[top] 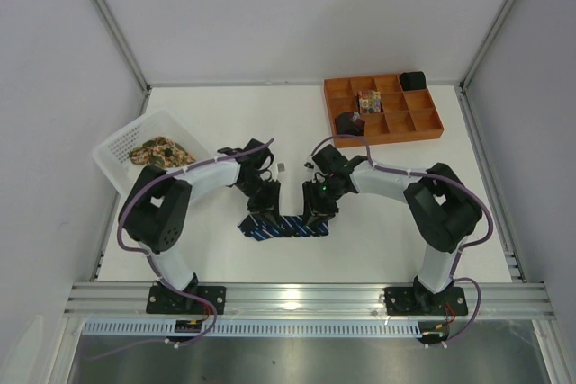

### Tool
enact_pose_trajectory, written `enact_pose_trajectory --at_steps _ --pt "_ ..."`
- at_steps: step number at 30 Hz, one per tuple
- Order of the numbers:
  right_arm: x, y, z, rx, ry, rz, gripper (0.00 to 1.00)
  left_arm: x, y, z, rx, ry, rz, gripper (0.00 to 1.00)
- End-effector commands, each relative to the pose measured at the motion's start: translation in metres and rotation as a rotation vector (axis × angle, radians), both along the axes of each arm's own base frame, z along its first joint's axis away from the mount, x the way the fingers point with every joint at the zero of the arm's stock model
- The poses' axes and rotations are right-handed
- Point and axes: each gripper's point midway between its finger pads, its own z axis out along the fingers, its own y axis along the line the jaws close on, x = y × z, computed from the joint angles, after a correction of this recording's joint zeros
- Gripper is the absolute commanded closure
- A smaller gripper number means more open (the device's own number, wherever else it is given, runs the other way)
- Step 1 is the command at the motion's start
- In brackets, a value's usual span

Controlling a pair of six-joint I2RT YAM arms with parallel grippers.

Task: Roll the ties
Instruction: Roll the tie

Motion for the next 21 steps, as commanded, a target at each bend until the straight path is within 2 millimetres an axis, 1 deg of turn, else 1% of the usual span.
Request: enact_pose_trajectory --at_steps 1,2,3,5,6,10,17,21 --pt "0.005 0.001 0.006 0.01 -0.047 0.007 0.65 0.011 0.033 0.005 0.152 -0.132 0.054 0.76" --pt "0.006 0.001 0.008 0.013 -0.057 0.005 0.65 0.011 0.038 0.006 0.175 -0.148 0.068 0.71" --pt "0.008 0.001 0.013 0.018 -0.068 -0.001 0.65 0.013 0.049 0.008 0.224 -0.189 0.1 0.68" --pt "0.009 -0.001 0.014 0.019 -0.07 -0.004 0.65 0.01 0.056 0.008 0.245 -0.204 0.119 0.63" --pt "0.009 -0.001 0.014 0.019 -0.072 -0.001 0.65 0.005 0.06 0.008 0.25 -0.196 0.133 0.62" --pt "0.008 -0.002 0.006 0.004 -0.055 0.002 0.66 -0.004 0.072 -0.001 0.288 -0.169 0.156 0.61" --pt "0.008 -0.003 0.003 0.0 -0.054 0.006 0.66 -0.007 0.08 -0.011 0.32 -0.15 0.162 0.6" --pt "0.008 -0.001 0.003 0.007 -0.053 0.003 0.66 -0.004 0.074 -0.015 0.284 -0.145 0.159 0.6"
